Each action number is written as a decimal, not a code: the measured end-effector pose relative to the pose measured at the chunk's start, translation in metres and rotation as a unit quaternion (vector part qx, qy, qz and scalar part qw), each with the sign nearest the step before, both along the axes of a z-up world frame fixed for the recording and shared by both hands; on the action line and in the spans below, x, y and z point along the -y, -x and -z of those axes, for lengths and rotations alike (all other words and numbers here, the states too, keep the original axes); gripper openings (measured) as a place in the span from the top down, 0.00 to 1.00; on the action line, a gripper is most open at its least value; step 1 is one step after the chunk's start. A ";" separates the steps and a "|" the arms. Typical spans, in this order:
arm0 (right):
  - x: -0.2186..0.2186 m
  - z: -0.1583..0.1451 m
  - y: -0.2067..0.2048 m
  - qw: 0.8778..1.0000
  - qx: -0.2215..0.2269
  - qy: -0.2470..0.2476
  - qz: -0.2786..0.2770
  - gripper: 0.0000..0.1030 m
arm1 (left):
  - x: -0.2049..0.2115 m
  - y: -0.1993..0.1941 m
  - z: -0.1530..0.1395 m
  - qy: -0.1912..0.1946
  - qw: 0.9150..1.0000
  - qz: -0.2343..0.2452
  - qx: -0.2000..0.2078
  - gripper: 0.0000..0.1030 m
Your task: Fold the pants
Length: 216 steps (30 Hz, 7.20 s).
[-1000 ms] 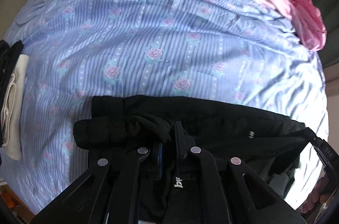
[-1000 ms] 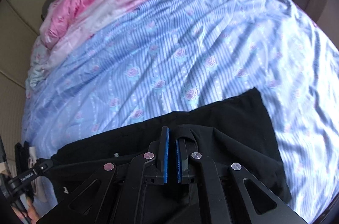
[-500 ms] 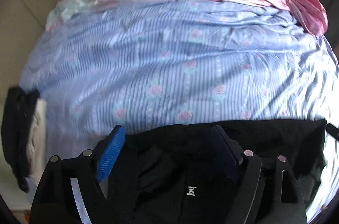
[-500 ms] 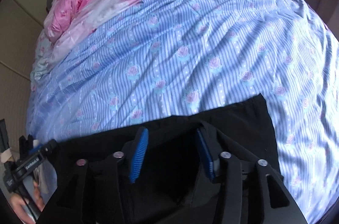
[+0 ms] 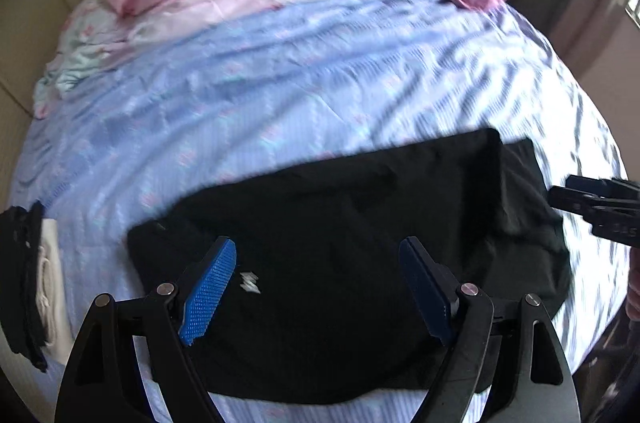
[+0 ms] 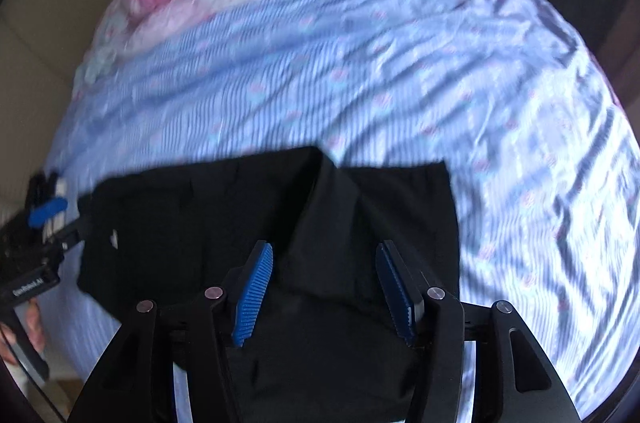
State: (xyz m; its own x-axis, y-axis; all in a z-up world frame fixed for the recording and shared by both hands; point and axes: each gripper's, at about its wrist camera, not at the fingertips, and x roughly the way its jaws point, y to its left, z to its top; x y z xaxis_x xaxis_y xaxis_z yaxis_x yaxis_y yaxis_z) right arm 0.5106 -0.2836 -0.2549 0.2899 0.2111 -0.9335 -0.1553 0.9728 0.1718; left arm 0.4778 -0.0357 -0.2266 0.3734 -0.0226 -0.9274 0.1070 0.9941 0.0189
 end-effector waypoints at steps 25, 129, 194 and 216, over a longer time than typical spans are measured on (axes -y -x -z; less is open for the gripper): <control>0.015 0.032 -0.038 0.996 0.012 0.085 -0.039 0.92 | 0.041 0.007 0.046 0.002 0.998 0.011 -0.063 0.19; 0.045 0.003 0.200 0.972 0.039 0.037 0.228 0.49 | 0.035 0.208 0.022 -0.038 0.995 0.074 0.056 0.51; -0.249 0.013 0.076 0.986 0.066 -0.010 0.156 0.45 | -0.243 -0.013 0.045 0.137 0.989 0.034 0.037 0.26; -0.145 0.056 0.224 0.935 -0.003 0.073 0.347 0.37 | -0.208 0.074 0.094 0.215 0.973 -0.050 -0.061 0.29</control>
State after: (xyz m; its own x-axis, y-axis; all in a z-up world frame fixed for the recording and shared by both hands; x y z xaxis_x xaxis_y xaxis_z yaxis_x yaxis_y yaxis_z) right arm 0.2867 -0.1386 -0.3112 0.3041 -0.1550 -0.9399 0.5221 0.8524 0.0283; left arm 0.4040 0.1727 -0.3204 0.2803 -0.3878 -0.8781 -0.0149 0.9129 -0.4079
